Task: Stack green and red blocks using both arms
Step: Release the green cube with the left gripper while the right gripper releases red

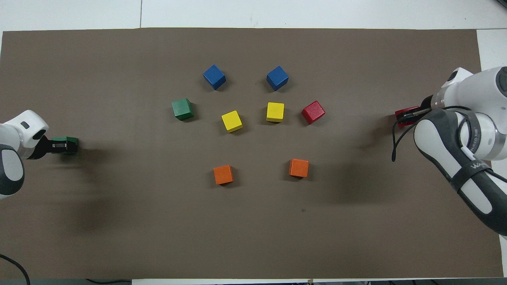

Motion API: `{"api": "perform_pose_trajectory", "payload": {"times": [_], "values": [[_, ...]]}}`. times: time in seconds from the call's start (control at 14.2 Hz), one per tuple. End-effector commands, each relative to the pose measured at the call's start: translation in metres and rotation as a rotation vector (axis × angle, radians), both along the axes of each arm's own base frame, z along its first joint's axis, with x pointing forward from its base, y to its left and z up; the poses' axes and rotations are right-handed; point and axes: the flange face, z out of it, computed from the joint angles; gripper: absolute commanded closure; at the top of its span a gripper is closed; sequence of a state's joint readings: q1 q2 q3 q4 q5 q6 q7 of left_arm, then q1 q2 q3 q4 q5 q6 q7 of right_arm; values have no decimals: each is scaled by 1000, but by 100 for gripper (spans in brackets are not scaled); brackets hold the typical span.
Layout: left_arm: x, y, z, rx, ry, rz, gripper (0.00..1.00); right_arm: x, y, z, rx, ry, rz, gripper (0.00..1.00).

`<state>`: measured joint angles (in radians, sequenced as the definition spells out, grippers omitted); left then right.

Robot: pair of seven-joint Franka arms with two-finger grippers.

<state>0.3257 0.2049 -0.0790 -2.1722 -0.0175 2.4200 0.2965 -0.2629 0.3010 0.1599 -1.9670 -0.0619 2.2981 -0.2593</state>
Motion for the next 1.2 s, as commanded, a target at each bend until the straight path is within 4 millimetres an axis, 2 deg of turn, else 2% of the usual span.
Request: {"api": "perform_pose_trajectory", "payload": {"times": [0.0,0.07,0.14,0.35,0.49,0.63,0.78,0.92,0.99,1.06,1.13], "values": [[-3,3,-2,7,-15,-9,100,-11,0,3,-2,-8,3,100],[-3,3,-2,7,-15,-14,77,-13,0,0,0,-5,2,100],[-3,3,-2,8,-15,-23,1,-14,-2,-3,1,0,-4,100],[1,4,3,5,-6,-27,0,-16,-3,-9,3,8,-13,100],[10,6,18,4,0,-30,0,-18,-4,-12,4,15,-15,100],[33,-4,58,-2,11,-45,0,-20,-3,-16,5,22,-15,100],[63,-53,100,-14,43,-39,0,-20,-3,-19,5,4,-15,100],[80,-107,121,-17,54,49,0,-21,-2,-22,4,-12,-14,100],[83,-134,124,-19,53,66,0,-20,1,-22,4,-13,-11,56],[86,-162,126,-23,44,96,0,-20,1,-21,4,-15,-14,1],[89,-189,128,-27,34,111,0,-20,0,-21,4,-12,-19,0]]}}
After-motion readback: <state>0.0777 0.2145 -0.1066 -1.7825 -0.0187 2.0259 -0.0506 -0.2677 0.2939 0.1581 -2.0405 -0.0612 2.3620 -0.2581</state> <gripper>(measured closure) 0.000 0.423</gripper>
